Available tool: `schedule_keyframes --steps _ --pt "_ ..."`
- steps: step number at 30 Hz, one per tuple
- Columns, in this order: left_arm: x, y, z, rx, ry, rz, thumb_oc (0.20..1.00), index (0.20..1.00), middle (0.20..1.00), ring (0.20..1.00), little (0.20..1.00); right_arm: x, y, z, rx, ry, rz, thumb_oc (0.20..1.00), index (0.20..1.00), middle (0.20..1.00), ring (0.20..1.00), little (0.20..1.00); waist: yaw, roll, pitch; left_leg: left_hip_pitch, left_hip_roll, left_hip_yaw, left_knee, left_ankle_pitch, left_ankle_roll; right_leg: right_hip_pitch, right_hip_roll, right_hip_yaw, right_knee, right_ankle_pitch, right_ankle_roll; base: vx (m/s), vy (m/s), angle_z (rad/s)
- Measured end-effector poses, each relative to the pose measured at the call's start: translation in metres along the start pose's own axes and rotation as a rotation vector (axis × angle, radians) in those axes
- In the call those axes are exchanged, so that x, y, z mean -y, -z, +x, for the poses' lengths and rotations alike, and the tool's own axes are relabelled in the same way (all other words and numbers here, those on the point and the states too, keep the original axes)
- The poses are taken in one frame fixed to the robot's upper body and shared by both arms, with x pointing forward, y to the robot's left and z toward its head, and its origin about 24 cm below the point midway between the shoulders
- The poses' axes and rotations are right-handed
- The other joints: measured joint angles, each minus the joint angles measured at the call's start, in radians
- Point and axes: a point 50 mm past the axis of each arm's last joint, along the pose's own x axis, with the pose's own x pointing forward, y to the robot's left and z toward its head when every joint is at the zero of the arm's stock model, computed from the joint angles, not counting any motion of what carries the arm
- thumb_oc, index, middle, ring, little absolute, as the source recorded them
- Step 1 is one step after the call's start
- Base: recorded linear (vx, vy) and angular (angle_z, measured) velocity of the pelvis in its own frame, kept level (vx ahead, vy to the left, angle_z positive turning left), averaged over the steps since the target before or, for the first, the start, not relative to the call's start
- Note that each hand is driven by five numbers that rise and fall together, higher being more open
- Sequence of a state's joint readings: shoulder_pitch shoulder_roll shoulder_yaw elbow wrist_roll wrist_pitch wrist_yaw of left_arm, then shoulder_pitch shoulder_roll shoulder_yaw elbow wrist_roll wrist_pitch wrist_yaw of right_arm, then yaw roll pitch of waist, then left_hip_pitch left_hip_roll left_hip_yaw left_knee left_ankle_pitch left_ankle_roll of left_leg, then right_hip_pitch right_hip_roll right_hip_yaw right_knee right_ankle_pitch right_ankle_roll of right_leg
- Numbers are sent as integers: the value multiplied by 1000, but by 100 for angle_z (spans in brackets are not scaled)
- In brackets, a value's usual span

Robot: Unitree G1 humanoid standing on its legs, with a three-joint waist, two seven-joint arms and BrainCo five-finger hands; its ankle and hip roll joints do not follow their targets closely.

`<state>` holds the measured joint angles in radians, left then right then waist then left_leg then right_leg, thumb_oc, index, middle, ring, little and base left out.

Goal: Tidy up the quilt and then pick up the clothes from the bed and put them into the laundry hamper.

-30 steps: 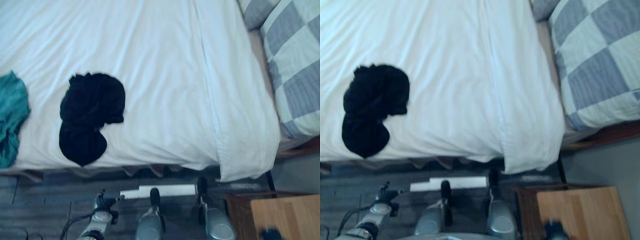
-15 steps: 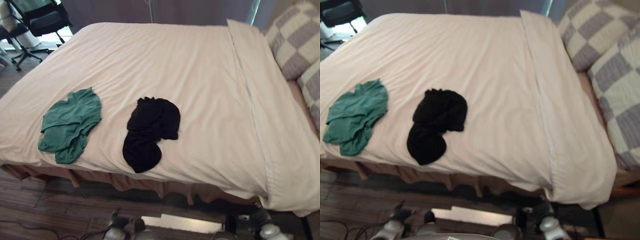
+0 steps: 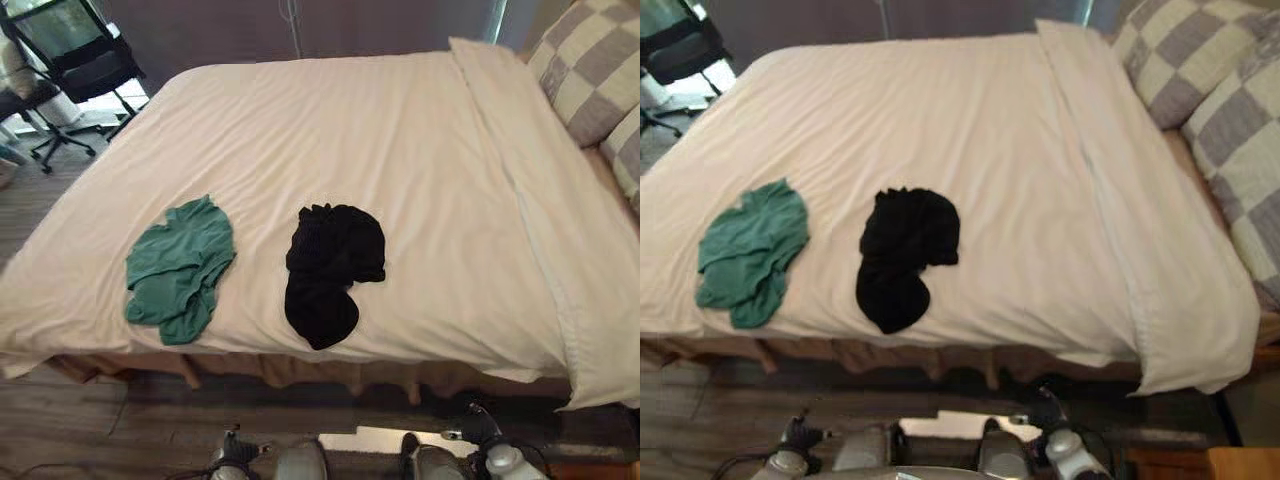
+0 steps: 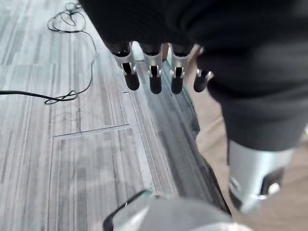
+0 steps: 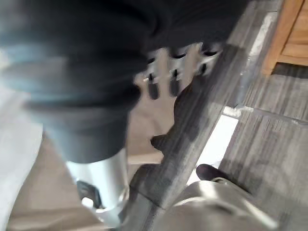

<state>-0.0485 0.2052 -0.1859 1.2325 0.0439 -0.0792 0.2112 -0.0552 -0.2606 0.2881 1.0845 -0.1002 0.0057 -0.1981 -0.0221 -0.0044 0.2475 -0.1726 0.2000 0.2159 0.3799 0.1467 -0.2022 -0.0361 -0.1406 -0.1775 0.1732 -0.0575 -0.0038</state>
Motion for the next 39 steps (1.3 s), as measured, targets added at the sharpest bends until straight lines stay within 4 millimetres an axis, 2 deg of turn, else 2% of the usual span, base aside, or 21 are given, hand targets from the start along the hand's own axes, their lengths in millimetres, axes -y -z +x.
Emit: schedule_keyframes --steps 2,4,6,9,10,11,12,13,14,15,16,17,19,23,29,30,31,33,34,36,39 --pt "2 -4 0 21 10 40 1000 1000 1000 1000 1000 1 7 -2 -17 0 -6 1000 1000 1000 1000 1000 -6 3 0 25 51 14 -87 -33 27 29 3 -2 -42 22 30 94 657 13" --pt "9 -12 -1 78 36 86 1000 1000 1000 1000 1000 2 18 -4 -60 20 48 1000 1000 1000 1000 1000 -9 9 -12 145 103 41 -363 -57 69 46 -4 -26 -66 25 30 24 693 3" --pt "7 -35 2 141 47 94 1000 1000 1000 1000 1000 12 19 -3 -50 36 15 1000 1000 1000 1000 1000 3 27 -31 162 107 -76 -415 -55 48 11 -8 23 -75 45 75 37 760 -15" --pt "13 -58 3 202 65 96 1000 1000 1000 1000 1000 22 21 -2 -45 53 -24 1000 1000 1000 1000 1000 -18 49 -44 198 89 -91 -401 -58 65 8 -57 26 -76 83 129 -34 404 -1" --pt "18 -66 2 234 81 94 1000 1000 1000 1000 1000 22 22 -2 -47 44 -55 1000 1000 1000 1000 1000 -30 54 -48 238 70 -80 -415 -61 -5 -5 -84 37 -54 96 166 -190 482 -41" --pt "8 -65 4 237 63 113 1000 1000 1000 1000 1000 3 10 -1 -20 -10 -62 1000 1000 1000 1000 1000 -17 -19 -55 250 -4 -28 -408 -69 47 -45 -164 31 -36 164 154 -231 487 -67" --pt "5 -59 4 225 58 119 1000 1000 1000 1000 1000 -6 1 -1 8 -38 -75 1000 1000 1000 1000 1000 -2 -21 -54 253 -12 8 -414 -79 52 -55 -196 0 -34 159 142 -214 432 -112" --pt "-4 -56 5 224 44 136 1000 1000 1000 1000 1000 -31 -14 -5 61 -107 -86 1000 1000 1000 1000 1000 10 -61 -55 271 -53 52 -422 -85 82 -64 -247 -114 -36 247 101 -152 367 -82" --pt "-7 -54 5 218 40 139 1000 1000 1000 1000 1000 -32 -19 -5 84 -110 -93 1000 1000 1000 1000 1000 8 -63 -56 274 -62 59 -428 -82 86 -61 -247 -130 -28 222 107 -147 402 -60" --pt "-8 -54 5 220 39 136 1000 1000 1000 1000 1000 -31 -28 -5 120 -117 -97 1000 1000 1000 1000 1000 3 -49 -54 272 -71 53 -436 -84 118 -56 -203 -138 0 169 137 -105 310 -27" --pt "-10 -53 5 217 29 118 1000 1000 1000 1000 1000 -30 -37 -4 154 -120 -111 1000 1000 1000 1000 1000 12 -29 -45 277 -54 57 -445 -81 124 -69 -132 -61 56 87 160 -83 290 -6" --pt "-14 -47 6 188 17 99 1000 1000 1000 1000 1000 -34 -50 -6 218 -141 -118 1000 1000 1000 1000 1000 -3 -11 -39 274 -39 48 -460 -71 131 -73 -8 60 143 -12 140 -27 113 8" --pt "-13 -37 5 154 18 92 1000 1000 1000 1000 1000 -39 -53 -7 235 -164 -115 1000 1000 1000 1000 1000 7 -16 -38 276 -86 39 -466 -76 145 -33 58 76 137 -98 69 -17 99 27" --pt "7 12 -4 -29 25 -6 1000 1000 1000 1000 1000 -32 -32 -4 130 -139 -20 1000 1000 1000 1000 1000 12 50 -47 265 -94 16 -461 -76 145 21 66 67 18 -61 68 40 17 16" --pt "-15 97 -28 -362 -159 -292 1000 1000 1000 1000 1000 11 22 -3 -89 63 168 1000 1000 1000 1000 1000 40 40 -72 270 -90 15 -461 -79 147 42 73 63 -10 -55 66 112 -3 3" --pt "-27 107 -32 -391 -230 -328 1000 1000 1000 1000 1000 36 42 -10 -102 176 183 1000 1000 1000 1000 1000 40 32 -79 274 -93 11 -461 -75 147 59 72 56 -31 -48 65 96 -5 4" --pt "-30 104 -31 -377 -243 -332 1000 1000 1000 1000 1000 45 46 -12 -102 206 179 1000 1000 1000 1000 1000 38 28 -82 279 -94 11 -461 -76 147 67 71 56 -39 -46 66 117 -5 13" --pt "-68 54 -30 -55 -344 -395 1000 1000 1000 1000 1000 79 29 -43 137 315 81 1000 1000 1000 1000 1000 43 32 -75 271 -101 -10 -460 -76 146 82 66 34 -56 -43 63 25 1 24" --pt "-113 10 -42 235 -456 -303 1000 1000 1000 1000 1000 121 9 -61 301 420 -111 1000 1000 1000 1000 1000 42 22 -79 276 -103 -11 -461 -74 149 87 64 33 -60 -39 67 2 -1 15" --pt "-169 -34 -59 446 -615 -184 1000 1000 1000 1000 1000 176 -11 -72 360 581 -279 1000 1000 1000 1000 1000 37 20 -85 280 -105 -11 -461 -79 148 98 60 35 -56 -44 75 5 -5 -2" --pt "-201 -87 -84 683 -733 -66 1000 1000 1000 1000 1000 220 -46 -90 449 730 -461 1000 1000 1000 1000 1000 21 23 -89 276 -114 -6 -466 -98 149 93 50 43 -63 -37 85 11 -5 -4"
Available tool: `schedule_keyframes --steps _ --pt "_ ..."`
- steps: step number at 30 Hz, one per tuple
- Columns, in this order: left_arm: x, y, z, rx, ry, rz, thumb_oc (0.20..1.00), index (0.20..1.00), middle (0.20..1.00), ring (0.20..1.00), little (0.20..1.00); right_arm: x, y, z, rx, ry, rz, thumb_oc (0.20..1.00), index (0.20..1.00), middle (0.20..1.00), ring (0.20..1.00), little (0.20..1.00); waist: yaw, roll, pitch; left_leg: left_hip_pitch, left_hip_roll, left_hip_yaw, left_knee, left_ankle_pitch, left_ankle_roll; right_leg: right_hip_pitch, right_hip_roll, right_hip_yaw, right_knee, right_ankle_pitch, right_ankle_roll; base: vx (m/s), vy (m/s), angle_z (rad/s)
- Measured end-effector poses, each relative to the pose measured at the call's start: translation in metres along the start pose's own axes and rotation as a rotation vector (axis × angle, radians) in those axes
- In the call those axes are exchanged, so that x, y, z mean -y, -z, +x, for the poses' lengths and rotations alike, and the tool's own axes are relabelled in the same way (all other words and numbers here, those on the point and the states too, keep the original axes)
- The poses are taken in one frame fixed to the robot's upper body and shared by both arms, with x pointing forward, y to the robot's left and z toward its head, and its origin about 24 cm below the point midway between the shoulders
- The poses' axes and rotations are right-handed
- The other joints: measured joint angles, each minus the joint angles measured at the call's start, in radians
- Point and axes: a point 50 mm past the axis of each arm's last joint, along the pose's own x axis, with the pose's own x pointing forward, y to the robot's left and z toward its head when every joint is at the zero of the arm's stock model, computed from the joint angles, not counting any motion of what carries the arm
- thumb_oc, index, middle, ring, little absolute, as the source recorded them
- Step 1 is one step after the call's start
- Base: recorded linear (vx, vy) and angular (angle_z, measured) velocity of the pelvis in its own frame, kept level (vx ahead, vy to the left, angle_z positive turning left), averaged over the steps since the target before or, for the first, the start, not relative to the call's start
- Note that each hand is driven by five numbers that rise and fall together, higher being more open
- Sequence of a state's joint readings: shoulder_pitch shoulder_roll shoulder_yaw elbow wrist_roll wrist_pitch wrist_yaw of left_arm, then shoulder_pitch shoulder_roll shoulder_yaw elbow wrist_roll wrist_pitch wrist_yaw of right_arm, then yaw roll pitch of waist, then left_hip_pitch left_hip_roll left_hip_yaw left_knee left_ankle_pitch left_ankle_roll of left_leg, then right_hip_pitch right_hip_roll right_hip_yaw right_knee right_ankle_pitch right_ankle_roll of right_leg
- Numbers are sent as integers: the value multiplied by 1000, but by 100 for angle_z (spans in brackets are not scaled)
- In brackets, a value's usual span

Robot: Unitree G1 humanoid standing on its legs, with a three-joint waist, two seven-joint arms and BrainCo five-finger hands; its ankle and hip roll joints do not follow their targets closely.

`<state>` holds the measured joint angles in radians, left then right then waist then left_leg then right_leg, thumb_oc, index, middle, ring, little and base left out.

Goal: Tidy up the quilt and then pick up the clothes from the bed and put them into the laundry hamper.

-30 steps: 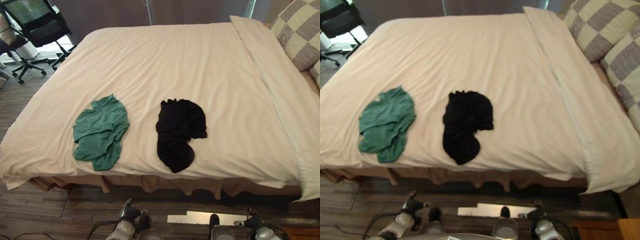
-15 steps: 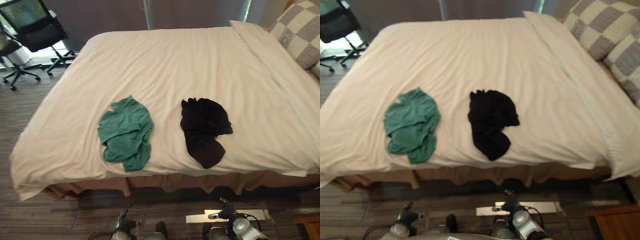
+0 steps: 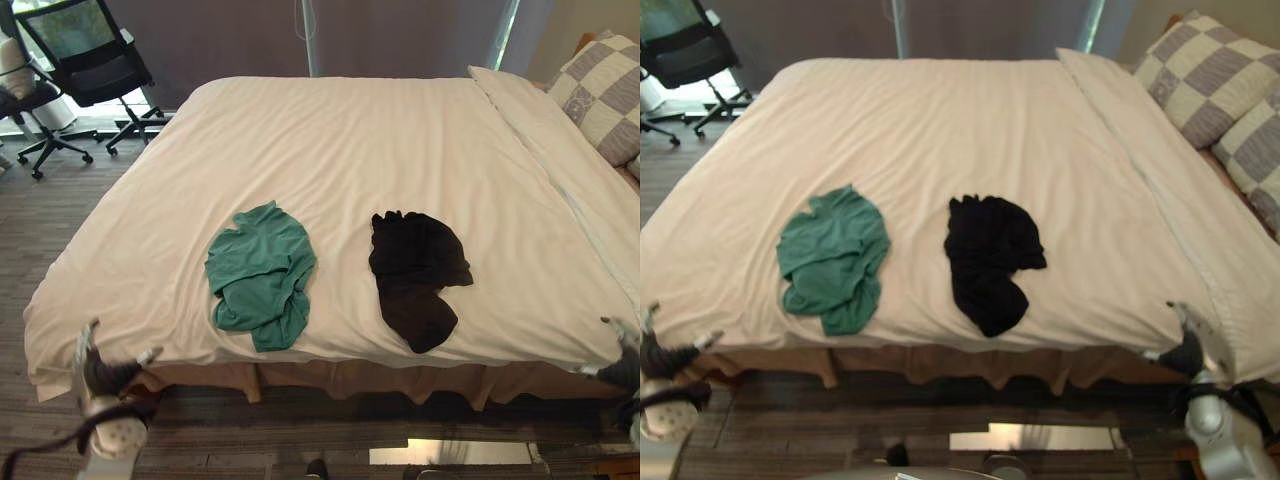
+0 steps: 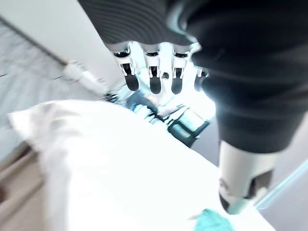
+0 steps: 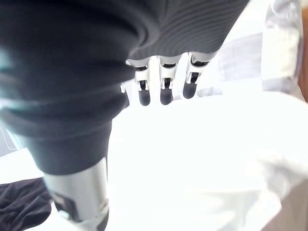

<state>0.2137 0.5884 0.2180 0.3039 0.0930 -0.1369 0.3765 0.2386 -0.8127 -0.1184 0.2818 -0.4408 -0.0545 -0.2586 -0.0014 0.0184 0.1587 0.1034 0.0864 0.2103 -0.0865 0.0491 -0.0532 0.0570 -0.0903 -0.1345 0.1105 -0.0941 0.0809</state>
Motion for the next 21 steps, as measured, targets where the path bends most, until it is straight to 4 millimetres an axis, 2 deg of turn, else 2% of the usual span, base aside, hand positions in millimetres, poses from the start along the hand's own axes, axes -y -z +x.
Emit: schedule_keyframes --steps 1,4,5,7,9,10,11,12,13,16,17,21 --pt "1 -4 1 30 5 5 1000 1000 1000 1000 1000 3 -3 2 21 13 -8 1000 1000 1000 1000 1000 -4 1 -1 3 -1 0 0 2 0 1 -1 0 -7 3 4 11 -12 -6" --pt "25 -20 -2 103 112 41 1000 1000 1000 1000 1000 -5 -27 9 119 -28 -29 1000 1000 1000 1000 1000 -14 4 0 2 -6 -2 5 13 9 14 -2 -4 -41 17 9 -31 -5 1" --pt "38 -32 -5 163 177 55 1000 1000 1000 1000 1000 -5 -46 13 195 -25 -33 1000 1000 1000 1000 1000 -16 8 5 -8 -7 -2 6 15 12 14 -1 -5 -59 29 11 -96 -16 1" --pt "52 -52 -9 263 252 73 1000 1000 1000 1000 1000 6 -79 22 320 23 -10 1000 1000 1000 1000 1000 -20 16 20 -28 -9 0 6 19 16 14 0 -6 -98 60 8 -127 -10 -1" --pt "56 -62 -6 310 261 82 1000 1000 1000 1000 1000 16 -100 30 395 70 6 1000 1000 1000 1000 1000 -17 23 34 -53 -10 0 6 26 20 -2 1 -7 -121 77 10 -83 52 1" --pt "48 -66 9 339 282 121 1000 1000 1000 1000 1000 30 -114 40 451 98 -1 1000 1000 1000 1000 1000 -16 29 55 -68 -10 -14 10 34 17 -5 -6 -25 -151 97 3 -133 76 3" --pt "37 -63 27 346 306 236 1000 1000 1000 1000 1000 36 -122 46 478 94 -26 1000 1000 1000 1000 1000 -25 27 55 -85 -8 -15 20 33 16 -19 1 -16 -148 98 8 -194 29 -13" --pt "18 -62 47 279 235 279 1000 1000 1000 1000 1000 48 -136 50 526 138 -25 1000 1000 1000 1000 1000 -17 33 63 -106 -3 1 18 35 16 -55 5 -2 -132 99 11 -229 0 -19" --pt "7 -84 61 320 133 249 1000 1000 1000 1000 1000 64 -150 56 564 210 -19 1000 1000 1000 1000 1000 -9 47 81 -138 -4 2 22 41 17 -93 2 8 -117 99 12 -162 -12 -20" --pt "5 -135 73 499 76 276 1000 1000 1000 1000 1000 88 -179 62 665 287 -31 1000 1000 1000 1000 1000 6 55 122 -213 -5 5 30 58 17 -169 0 10 -102 120 12 -95 -11 -7" --pt "4 -155 80 560 35 302 1000 1000 1000 1000 1000 93 -190 63 699 305 -31 1000 1000 1000 1000 1000 7 41 151 -233 -3 6 32 65 18 -194 1 13 -95 127 10 -86 -2 -5" --pt "-9 -178 102 559 -70 407 1000 1000 1000 1000 1000 110 -202 65 728 375 -5 1000 1000 1000 1000 1000 -1 3 203 -311 3 14 34 75 16 -281 6 17 -82 134 6 -38 -3 -7"
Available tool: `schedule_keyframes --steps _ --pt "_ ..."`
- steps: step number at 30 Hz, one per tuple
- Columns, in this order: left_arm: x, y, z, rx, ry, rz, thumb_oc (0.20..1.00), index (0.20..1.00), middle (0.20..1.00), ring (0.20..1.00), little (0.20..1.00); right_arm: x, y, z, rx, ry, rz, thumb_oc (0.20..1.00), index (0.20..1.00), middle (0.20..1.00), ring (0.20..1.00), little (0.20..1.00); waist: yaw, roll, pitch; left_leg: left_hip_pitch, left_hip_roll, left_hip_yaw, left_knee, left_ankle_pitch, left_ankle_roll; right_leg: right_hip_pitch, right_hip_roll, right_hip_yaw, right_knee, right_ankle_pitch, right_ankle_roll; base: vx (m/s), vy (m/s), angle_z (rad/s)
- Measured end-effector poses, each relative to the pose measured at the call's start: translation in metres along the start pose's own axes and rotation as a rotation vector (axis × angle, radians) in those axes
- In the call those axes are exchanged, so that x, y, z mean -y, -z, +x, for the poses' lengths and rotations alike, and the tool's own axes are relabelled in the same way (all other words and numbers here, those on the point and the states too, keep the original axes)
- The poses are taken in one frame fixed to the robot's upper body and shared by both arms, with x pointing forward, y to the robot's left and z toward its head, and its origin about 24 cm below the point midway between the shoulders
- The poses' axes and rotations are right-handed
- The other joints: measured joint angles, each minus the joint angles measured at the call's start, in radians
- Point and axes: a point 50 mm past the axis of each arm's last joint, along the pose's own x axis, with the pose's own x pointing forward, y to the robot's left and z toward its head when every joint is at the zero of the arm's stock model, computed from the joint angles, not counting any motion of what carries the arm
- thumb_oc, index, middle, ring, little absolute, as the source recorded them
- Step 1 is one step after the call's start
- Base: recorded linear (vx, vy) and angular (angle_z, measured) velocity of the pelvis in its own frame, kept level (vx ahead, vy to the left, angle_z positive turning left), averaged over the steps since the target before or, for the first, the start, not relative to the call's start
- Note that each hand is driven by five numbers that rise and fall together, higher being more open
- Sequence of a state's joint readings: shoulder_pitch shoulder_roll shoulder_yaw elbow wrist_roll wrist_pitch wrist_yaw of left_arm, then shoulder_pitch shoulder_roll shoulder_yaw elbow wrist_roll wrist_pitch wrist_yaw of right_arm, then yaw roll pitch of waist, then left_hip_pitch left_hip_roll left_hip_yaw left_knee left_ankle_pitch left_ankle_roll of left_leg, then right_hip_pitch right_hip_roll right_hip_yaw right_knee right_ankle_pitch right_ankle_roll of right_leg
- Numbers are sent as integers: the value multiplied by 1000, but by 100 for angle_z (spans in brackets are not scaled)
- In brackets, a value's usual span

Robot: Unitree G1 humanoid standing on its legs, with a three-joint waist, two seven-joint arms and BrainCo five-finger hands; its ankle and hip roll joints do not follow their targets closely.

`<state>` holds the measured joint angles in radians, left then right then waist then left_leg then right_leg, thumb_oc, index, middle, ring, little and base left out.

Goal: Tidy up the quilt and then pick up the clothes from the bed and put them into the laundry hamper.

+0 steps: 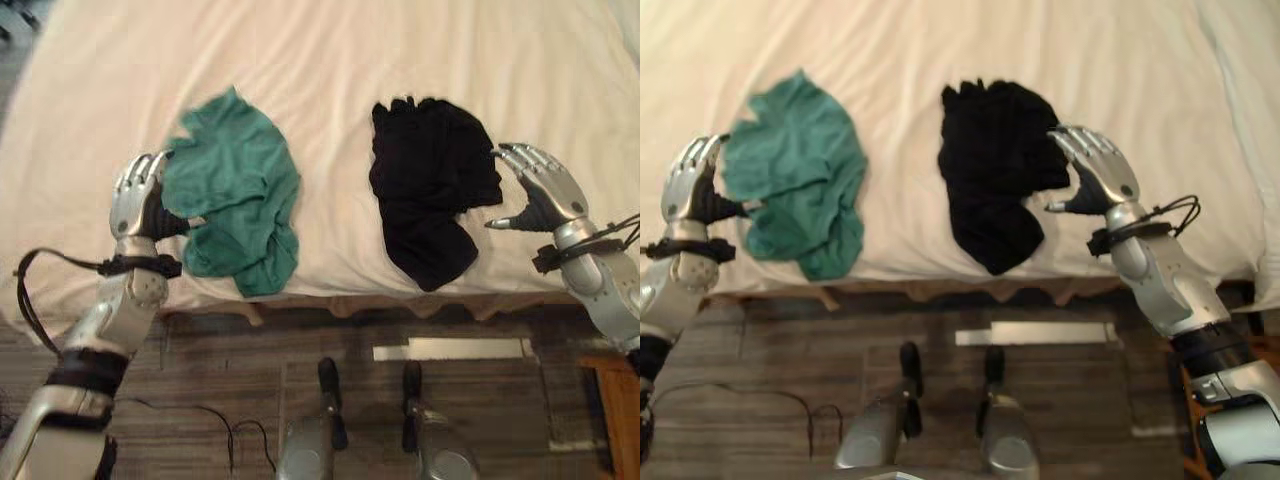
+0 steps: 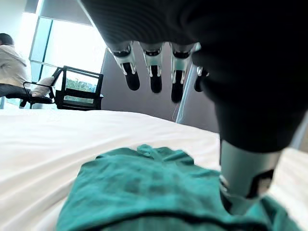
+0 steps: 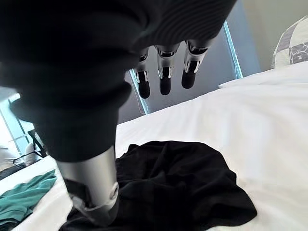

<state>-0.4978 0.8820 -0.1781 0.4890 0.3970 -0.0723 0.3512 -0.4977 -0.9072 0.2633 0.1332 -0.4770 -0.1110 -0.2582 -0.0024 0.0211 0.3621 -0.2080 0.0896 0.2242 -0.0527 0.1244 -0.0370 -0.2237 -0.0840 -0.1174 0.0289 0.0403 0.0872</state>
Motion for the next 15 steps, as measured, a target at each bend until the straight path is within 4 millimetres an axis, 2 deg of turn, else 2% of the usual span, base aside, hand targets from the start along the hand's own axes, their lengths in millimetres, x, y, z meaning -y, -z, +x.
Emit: schedule_keyframes --steps 5,8,9,12,14,15 --pt "-8 4 18 -62 -24 58 1000 1000 1000 1000 1000 8 -4 8 11 60 11 1000 1000 1000 1000 1000 -21 -13 85 -36 -1 8 -3 5 5 -40 0 6 0 14 -10 -42 0 -4" --pt "-8 6 21 -84 -19 76 1000 1000 1000 1000 1000 7 -7 8 19 65 25 1000 1000 1000 1000 1000 -23 -16 92 -50 2 9 -6 5 5 -57 3 8 -2 14 -10 -15 -14 -3" --pt "-7 7 22 -88 -8 99 200 200 200 200 200 6 -10 8 24 67 31 1000 1000 1000 1000 1000 -23 -17 92 -50 3 9 -6 6 5 -56 4 7 -2 14 -10 0 0 0" --pt "-2 5 20 -71 40 120 200 200 200 200 200 11 -19 9 63 89 39 1000 1000 1000 1000 1000 -20 -17 92 -47 4 8 -1 6 6 -50 4 6 -3 14 -10 0 0 0" --pt "2 -1 11 -40 52 92 200 200 200 200 200 12 -23 10 79 97 48 1000 1000 1000 1000 1000 -17 -19 93 -38 3 9 -3 6 6 -40 4 6 -8 14 -10 0 0 0" --pt "10 0 6 -34 83 102 200 200 200 200 200 11 -23 10 79 91 48 1000 1000 1000 1000 1000 -12 -19 93 -33 2 8 -3 6 6 -30 3 4 -14 14 -10 39 -35 1"
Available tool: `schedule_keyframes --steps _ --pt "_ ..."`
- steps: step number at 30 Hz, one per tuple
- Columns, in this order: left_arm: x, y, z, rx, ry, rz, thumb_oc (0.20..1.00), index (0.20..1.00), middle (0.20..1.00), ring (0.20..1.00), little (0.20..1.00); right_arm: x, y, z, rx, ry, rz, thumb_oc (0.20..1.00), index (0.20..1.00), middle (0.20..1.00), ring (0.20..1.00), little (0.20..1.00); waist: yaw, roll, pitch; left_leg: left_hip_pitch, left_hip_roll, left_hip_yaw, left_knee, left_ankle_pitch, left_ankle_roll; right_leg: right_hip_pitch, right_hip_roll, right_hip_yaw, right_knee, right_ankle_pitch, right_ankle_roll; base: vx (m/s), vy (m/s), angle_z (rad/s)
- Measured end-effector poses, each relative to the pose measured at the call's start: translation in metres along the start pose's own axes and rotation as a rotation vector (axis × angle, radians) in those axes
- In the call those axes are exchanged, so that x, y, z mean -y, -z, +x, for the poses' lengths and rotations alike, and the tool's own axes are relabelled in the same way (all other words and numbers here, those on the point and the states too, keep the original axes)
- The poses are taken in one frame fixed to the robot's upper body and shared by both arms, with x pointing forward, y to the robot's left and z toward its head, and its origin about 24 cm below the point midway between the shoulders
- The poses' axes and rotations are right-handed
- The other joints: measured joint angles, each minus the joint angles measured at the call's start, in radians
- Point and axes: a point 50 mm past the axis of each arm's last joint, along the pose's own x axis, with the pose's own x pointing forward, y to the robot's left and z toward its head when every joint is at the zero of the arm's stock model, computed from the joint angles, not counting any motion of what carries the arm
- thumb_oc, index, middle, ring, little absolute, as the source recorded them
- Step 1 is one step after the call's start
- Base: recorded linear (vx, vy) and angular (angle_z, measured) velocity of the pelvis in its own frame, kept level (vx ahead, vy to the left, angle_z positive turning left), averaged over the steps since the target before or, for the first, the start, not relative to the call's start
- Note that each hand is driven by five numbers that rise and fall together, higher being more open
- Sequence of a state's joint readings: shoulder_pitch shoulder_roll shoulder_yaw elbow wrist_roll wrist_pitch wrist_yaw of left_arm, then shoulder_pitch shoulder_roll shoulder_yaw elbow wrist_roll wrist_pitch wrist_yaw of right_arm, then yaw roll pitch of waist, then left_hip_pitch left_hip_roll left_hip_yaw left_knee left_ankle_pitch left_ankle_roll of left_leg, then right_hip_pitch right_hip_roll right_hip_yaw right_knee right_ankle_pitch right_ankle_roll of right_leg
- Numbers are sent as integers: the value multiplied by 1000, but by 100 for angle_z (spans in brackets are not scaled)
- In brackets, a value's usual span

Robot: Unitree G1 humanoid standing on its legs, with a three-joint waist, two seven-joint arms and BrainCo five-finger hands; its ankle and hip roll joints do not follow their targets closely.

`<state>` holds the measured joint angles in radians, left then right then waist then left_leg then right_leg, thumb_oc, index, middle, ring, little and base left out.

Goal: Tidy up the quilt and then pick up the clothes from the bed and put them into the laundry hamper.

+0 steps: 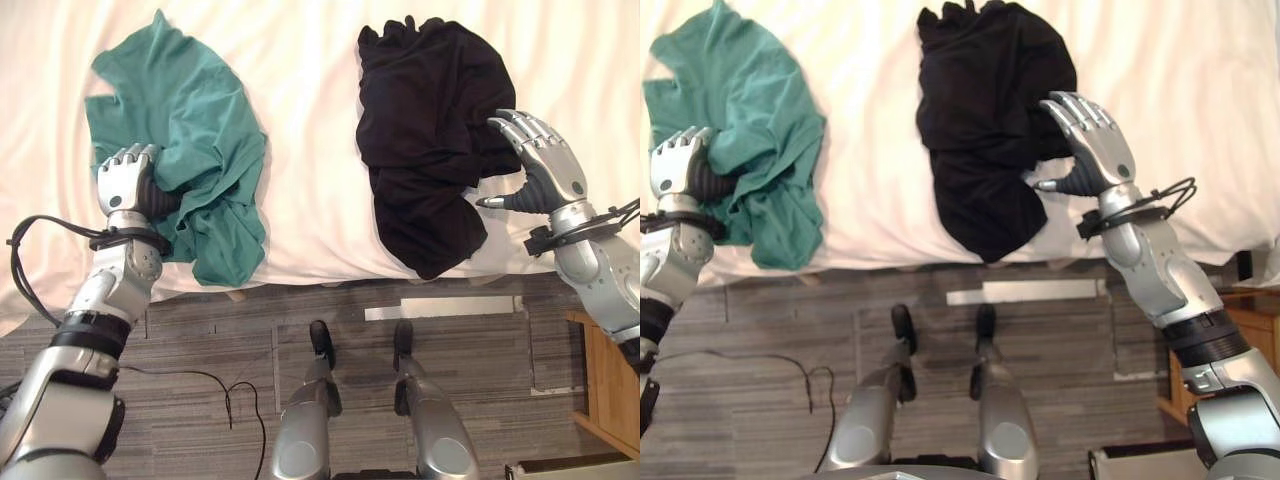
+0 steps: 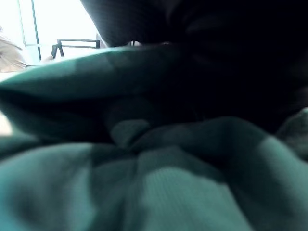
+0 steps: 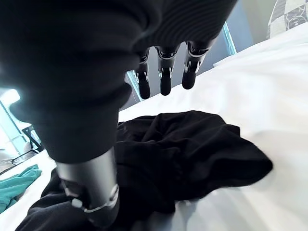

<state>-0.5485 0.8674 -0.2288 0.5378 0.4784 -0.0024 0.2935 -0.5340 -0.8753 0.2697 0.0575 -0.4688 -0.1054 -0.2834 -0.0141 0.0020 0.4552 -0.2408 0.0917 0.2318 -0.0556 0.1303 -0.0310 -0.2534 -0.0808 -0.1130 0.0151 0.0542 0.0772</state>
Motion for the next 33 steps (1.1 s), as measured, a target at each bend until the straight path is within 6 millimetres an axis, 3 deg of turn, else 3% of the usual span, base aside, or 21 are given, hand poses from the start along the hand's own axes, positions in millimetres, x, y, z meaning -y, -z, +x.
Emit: schedule_keyframes --steps 4,5,7,8,10,13,14,17,19,21,23,24,26,27,29,30,31,32,33 --pt "31 -11 -27 -14 37 -202 200 200 200 200 200 -7 -12 16 44 -23 4 1000 1000 1000 1000 1000 18 -5 1 45 -5 1 -5 0 0 52 -3 0 -23 0 0 16 -29 -3" --pt "47 -19 -41 10 72 -288 200 200 200 200 200 -9 -15 27 48 -32 0 1000 1000 1000 1000 1000 34 -5 1 55 -4 1 -5 0 0 65 -1 0 -31 0 0 9 -31 3" --pt "51 -24 -45 35 84 -341 200 200 200 200 200 -10 -14 32 49 -54 -17 1000 1000 1000 1000 1000 47 -6 0 54 -3 -1 -5 0 -1 68 0 0 -38 0 0 9 -33 4" --pt "66 -20 -63 -20 111 -508 200 200 200 200 200 -20 -16 48 54 -110 -45 1000 1000 1000 1000 1000 63 -3 -1 55 -4 -2 -6 0 -1 73 0 -8 -39 0 0 11 -15 7" --pt "84 -27 -82 -48 174 -663 200 200 200 200 200 -30 -2 53 -11 -185 -83 1000 1000 1000 1000 1000 80 1 -3 55 -8 -15 -3 1 -1 81 -4 -15 -41 0 0 13 -17 18" --pt "116 -20 -134 -152 344 -851 200 200 200 200 200 -53 27 49 -194 -264 -45 1000 1000 1000 1000 1000 116 6 -3 52 -13 -30 -1 1 -1 86 -9 -28 -41 0 0 -2 -11 16" --pt "127 -15 -148 -208 396 -891 200 200 200 200 200 -57 34 45 -247 -272 -21 200 200 200 200 200 126 10 -5 51 -15 -32 0 1 -1 87 -12 -33 -42 0 0 5 14 18" --pt "156 16 -217 -488 563 -970 200 200 200 200 200 -65 55 32 -413 -257 91 200 200 200 200 200 148 18 -4 74 -27 -63 1 1 -1 139 -21 -61 -63 1 2 17 35 29" --pt "161 22 -242 -563 629 -991 200 200 200 200 200 -71 64 16 -498 -250 163 200 200 200 200 200 158 30 -16 89 -33 -87 -2 0 -3 175 -22 -90 -77 1 3 34 49 45" --pt "162 21 -249 -577 661 -1023 200 200 200 200 200 -76 67 2 -532 -242 200 200 200 200 200 200 164 43 -35 90 -34 -105 -17 -1 -4 178 -21 -107 -74 1 3 33 37 36" --pt "163 21 -249 -584 682 -1030 200 200 200 200 200 -87 62 -21 -568 -213 321 200 200 200 200 200 175 52 -47 100 -38 -107 -18 2 0 192 -25 -111 -74 3 6 119 91 7" --pt "163 18 -242 -566 680 -1043 200 200 200 200 200 -97 57 -42 -598 -211 408 200 200 200 200 200 167 48 -51 116 -41 -104 -19 -6 -8 205 -27 -107 -74 3 7 171 120 11" --pt "167 15 -245 -595 679 -1071 200 200 200 200 200 -125 37 -101 -687 -227 662 200 200 200 200 200 145 34 -75 164 -44 -109 -25 -14 -15 253 -32 -111 -72 -3 14 76 75 6" --pt "169 11 -247 -601 686 -1086 200 200 200 200 200 -149 20 -143 -768 -314 797 200 200 200 200 200 137 19 -114 175 -47 -111 -27 -18 -15 270 -36 -108 -75 -8 15 31 69 -9" --pt "170 3 -242 -595 665 -1130 200 200 200 200 200 -170 4 -199 -941 -396 969 200 200 200 200 200 90 -4 -138 190 -50 -110 -28 -19 -9 289 -37 -107 -78 -7 15 4 68 -5" --pt "170 -2 -239 -587 658 -1148 200 200 200 200 200 -174 -1 -220 -1013 -424 1012 200 200 200 200 200 75 -11 -144 197 -52 -108 -29 -26 -13 292 -39 -104 -73 -9 18 -6 40 2" --pt "170 -10 -236 -573 645 -1186 200 200 200 200 200 -177 -9 -255 -1111 -482 1051 200 200 200 200 200 49 -13 -153 199 -56 -116 -31 -34 -14 297 -40 -105 -66 -12 22 14 -4 8" --pt "170 -14 -234 -568 634 -1206 200 200 200 200 200 -177 -12 -269 -1152 -496 1066 200 200 200 200 200 39 -12 -154 203 -58 -129 -32 -33 -13 301 -37 -105 -59 -16 26 -31 24 24" --pt "170 -20 -233 -556 627 -1232 200 200 200 200 200 -178 -20 -296 -1233 -547 1074 200 200 200 200 200 20 -13 -155 211 -63 -143 -31 -29 -13 315 -34 -93 -52 -22 31 -26 22 36"
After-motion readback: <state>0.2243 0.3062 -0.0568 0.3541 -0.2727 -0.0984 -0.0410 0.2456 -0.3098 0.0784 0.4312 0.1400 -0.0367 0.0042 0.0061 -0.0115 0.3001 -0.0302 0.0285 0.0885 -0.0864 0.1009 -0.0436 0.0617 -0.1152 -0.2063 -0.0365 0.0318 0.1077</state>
